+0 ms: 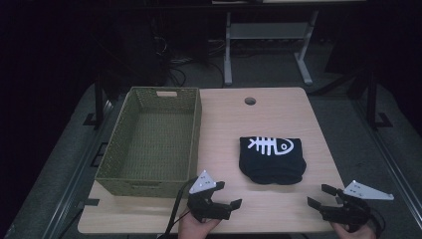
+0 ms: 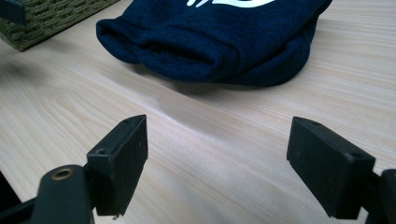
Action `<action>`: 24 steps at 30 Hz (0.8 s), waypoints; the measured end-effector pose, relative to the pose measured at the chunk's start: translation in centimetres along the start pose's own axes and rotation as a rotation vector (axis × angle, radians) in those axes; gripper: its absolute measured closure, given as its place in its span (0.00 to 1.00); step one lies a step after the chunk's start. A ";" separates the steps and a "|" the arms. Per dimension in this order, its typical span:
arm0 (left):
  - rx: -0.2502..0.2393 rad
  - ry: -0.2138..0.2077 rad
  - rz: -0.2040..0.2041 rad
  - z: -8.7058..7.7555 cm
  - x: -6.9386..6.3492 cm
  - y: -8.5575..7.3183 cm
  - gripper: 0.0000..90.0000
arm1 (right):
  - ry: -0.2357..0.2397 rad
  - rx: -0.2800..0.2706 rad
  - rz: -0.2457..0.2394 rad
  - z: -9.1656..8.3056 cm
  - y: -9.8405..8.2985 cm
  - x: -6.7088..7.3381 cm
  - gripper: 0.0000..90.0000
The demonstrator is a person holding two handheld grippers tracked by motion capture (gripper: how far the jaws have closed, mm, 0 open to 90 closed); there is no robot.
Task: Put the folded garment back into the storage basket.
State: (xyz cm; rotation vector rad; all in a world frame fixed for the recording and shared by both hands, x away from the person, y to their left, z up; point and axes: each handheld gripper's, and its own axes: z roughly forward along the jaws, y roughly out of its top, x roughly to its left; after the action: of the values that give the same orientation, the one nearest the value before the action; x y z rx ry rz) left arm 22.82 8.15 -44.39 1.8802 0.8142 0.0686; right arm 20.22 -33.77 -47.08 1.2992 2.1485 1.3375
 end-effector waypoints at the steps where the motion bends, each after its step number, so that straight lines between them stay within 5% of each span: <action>1: -0.001 0.001 0.003 0.0 0.0 0.0 0.19 | -0.005 0.000 0.002 0.0 0.0 -0.1 0.22; 13: -0.010 0.023 0.034 0.0 0.6 1.0 0.19 | -0.021 0.009 0.020 0.4 0.4 -0.7 0.19; 24: -0.027 0.030 0.009 0.2 0.7 1.4 0.19 | -0.006 -0.013 0.022 0.7 1.9 -0.5 0.19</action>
State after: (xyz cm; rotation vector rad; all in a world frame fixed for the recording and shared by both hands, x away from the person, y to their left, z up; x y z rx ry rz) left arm 24.12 8.03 -43.55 1.8615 0.8220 0.1133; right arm 22.00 -33.43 -45.95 1.3246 2.1239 1.3519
